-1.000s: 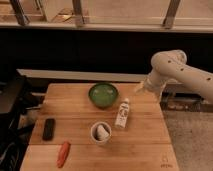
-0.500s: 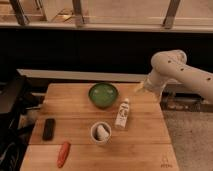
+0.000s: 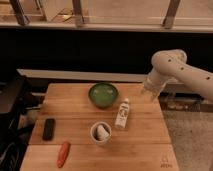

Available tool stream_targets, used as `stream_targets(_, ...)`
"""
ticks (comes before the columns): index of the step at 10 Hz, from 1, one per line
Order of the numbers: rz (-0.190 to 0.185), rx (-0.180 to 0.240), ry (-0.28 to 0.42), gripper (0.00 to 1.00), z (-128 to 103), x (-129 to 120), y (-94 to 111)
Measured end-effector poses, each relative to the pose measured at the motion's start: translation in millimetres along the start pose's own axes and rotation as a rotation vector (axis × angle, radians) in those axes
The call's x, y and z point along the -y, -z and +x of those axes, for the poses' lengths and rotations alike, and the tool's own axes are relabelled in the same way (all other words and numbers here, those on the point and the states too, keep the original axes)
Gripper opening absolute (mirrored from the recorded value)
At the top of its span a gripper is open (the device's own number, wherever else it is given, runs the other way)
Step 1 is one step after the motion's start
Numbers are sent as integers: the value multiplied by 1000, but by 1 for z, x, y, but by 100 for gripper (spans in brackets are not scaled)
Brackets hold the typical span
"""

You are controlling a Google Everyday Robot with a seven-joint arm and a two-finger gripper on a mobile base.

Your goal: Push the ceramic bowl across the table

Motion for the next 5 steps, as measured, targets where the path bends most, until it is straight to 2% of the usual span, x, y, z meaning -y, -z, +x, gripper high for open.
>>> stream_targets(3, -14, -1, 2, 5, -21, -6, -13)
stream_targets(5, -11, 1, 21, 0, -38, -15, -28)
